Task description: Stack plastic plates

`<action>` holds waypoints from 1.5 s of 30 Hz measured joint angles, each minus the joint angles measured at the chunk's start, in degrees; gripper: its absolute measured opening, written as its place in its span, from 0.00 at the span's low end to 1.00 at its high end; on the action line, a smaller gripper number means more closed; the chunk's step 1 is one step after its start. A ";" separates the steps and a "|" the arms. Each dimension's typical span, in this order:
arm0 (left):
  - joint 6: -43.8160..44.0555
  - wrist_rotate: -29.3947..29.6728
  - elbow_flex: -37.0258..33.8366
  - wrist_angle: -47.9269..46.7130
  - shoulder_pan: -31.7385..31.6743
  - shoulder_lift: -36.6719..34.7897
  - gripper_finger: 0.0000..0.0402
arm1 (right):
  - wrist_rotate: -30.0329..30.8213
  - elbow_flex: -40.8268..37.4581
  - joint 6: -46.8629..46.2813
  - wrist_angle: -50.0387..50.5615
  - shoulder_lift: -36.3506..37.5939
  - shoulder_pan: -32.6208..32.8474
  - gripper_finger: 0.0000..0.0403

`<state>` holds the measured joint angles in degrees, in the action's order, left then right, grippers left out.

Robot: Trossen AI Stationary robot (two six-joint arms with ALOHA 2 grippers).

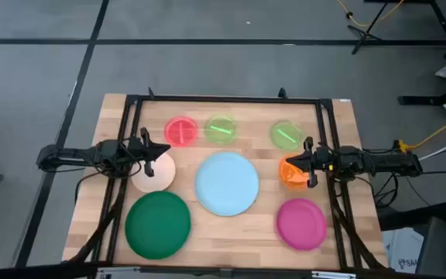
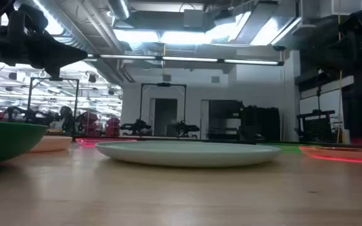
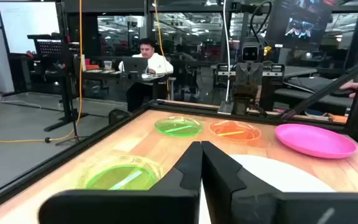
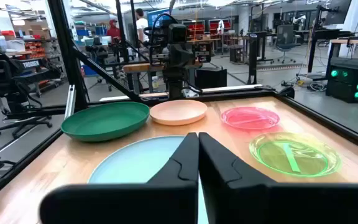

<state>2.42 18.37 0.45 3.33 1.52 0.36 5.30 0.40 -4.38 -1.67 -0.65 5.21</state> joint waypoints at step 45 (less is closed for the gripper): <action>0.37 0.88 0.00 0.66 0.02 0.02 0.01 | 0.10 -0.04 0.00 -0.82 0.00 0.00 0.00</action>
<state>2.79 19.25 0.45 4.00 1.54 0.38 5.40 0.36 -4.38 -2.49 -0.64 5.21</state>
